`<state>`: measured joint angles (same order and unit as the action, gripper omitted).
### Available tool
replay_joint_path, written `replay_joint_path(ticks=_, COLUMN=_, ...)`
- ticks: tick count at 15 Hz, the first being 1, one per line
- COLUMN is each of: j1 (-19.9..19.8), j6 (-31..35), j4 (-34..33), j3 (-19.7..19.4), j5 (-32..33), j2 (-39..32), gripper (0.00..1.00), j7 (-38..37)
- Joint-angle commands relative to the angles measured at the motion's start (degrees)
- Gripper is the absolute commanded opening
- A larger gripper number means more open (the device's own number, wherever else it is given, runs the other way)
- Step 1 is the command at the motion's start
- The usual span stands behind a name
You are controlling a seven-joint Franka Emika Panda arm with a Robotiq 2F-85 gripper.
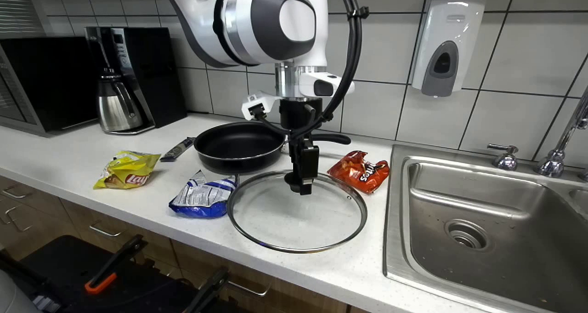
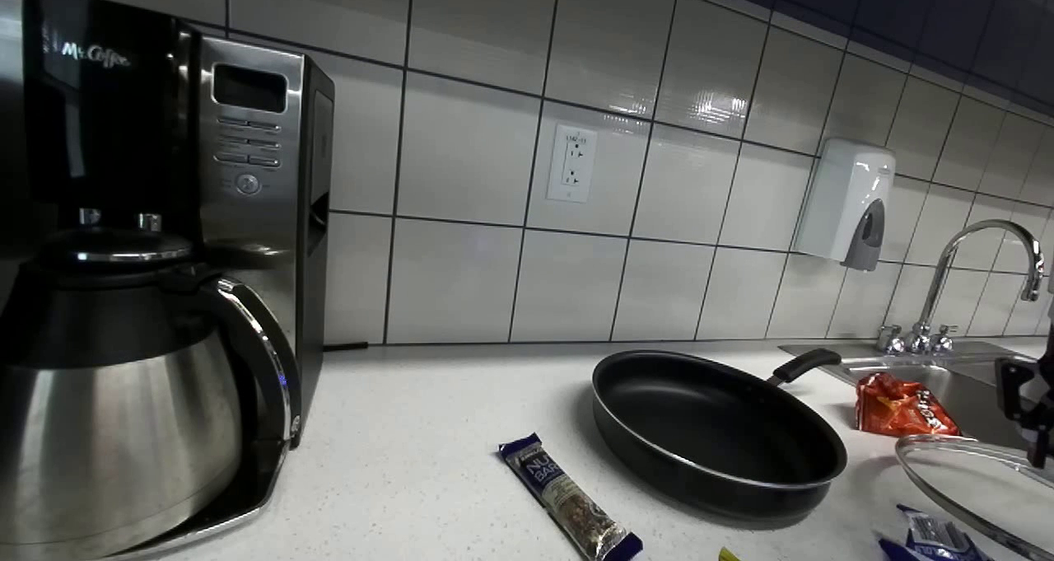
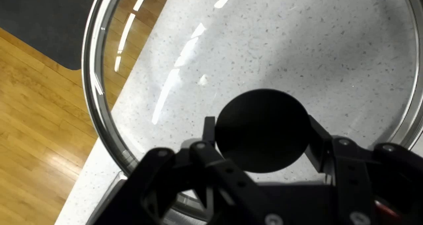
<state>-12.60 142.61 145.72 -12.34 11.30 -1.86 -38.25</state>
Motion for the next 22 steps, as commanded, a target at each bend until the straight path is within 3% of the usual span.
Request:
replay_joint_path(ticks=1, j1=0.44, j6=0.3, j4=-2.34, j3=-0.56, j5=0.3, j2=-1.44, gripper=0.39, j7=-2.1)
replay_joint_path(ticks=22, j1=3.24, j6=1.1, j4=-6.6, j3=-1.72, j5=-2.82, j2=-8.29, gripper=0.39, j7=-2.66)
